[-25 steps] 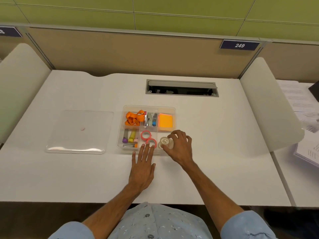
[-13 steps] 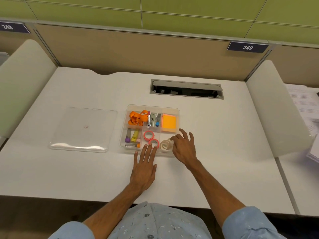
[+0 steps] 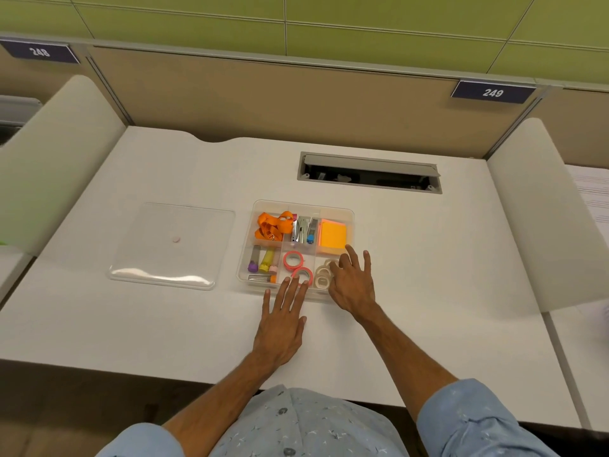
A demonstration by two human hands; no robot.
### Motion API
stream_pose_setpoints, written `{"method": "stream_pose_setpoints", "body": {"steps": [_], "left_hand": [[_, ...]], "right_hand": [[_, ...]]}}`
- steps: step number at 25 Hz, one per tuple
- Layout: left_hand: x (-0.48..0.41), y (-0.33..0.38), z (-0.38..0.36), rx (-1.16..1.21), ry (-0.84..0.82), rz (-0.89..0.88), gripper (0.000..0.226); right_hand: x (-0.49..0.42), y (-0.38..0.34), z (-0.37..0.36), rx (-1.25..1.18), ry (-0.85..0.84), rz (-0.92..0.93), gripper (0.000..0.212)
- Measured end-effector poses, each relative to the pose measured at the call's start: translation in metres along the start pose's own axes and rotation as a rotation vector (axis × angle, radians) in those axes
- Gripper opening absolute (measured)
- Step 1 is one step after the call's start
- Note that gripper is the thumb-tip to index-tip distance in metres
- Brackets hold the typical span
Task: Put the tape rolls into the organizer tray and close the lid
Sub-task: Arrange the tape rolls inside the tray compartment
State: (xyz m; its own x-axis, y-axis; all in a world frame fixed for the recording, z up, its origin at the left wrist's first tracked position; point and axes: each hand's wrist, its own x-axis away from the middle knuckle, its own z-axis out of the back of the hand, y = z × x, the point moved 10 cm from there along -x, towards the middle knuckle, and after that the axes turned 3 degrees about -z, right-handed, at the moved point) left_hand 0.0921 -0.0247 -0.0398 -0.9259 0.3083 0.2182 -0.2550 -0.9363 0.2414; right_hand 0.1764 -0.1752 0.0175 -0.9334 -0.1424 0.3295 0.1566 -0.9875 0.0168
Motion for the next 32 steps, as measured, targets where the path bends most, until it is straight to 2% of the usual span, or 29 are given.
{"method": "stream_pose_setpoints", "body": {"steps": [12,17,32], "left_hand": [[-0.001,-0.002,-0.002,-0.005,-0.014,0.003,0.074],[-0.002,-0.002,-0.003,-0.004,-0.017,0.002,0.074],[-0.002,-0.005,-0.003,-0.035,-0.047,-0.015,0.076]], "right_hand": [[-0.007,0.001,0.003,-0.178,-0.005,-0.031,0.053],[-0.005,0.009,0.009,-0.25,0.085,-0.094,0.036],[-0.016,0.006,0.015,-0.215,0.07,-0.201,0.025]]}}
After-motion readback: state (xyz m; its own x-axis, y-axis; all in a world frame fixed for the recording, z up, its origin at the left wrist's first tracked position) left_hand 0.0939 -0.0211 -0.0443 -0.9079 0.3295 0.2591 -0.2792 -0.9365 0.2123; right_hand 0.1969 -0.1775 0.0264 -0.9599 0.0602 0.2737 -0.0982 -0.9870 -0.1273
